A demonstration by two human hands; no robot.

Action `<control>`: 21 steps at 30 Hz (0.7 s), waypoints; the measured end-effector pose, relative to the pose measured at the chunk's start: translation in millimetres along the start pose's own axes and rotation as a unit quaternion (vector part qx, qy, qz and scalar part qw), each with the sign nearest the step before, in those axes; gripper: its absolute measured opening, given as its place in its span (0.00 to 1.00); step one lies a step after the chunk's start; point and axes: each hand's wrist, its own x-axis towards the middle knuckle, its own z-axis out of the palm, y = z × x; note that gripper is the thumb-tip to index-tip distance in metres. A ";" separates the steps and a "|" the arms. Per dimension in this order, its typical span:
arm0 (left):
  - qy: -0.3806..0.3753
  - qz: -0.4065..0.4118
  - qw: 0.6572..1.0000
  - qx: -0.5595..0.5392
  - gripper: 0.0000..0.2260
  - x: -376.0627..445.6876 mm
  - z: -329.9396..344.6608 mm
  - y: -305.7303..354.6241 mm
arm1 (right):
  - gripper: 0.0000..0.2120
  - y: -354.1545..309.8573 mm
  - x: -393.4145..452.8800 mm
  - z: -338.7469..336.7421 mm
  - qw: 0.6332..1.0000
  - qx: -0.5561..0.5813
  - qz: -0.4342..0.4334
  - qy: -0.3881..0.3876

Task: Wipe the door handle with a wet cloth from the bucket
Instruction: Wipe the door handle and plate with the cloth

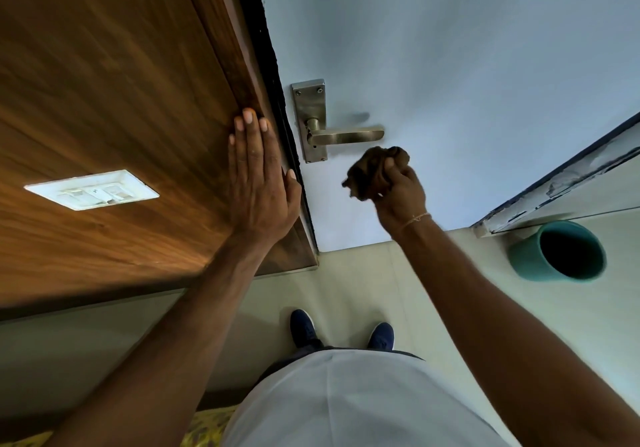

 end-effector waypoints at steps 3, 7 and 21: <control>-0.002 0.000 1.000 -0.003 0.36 0.3 0.3 -0.6 | 0.12 9.8 -19.2 29.8 0.988 0.123 0.097 -0.004; 0.006 0.014 1.000 -0.005 0.34 -0.3 -0.2 -4.3 | 0.11 13.1 -26.8 72.1 0.962 0.205 0.170 -0.067; 0.003 0.021 0.999 -0.029 0.35 1.0 3.7 -8.8 | 0.29 5.0 -17.1 97.1 0.950 0.271 0.142 -0.058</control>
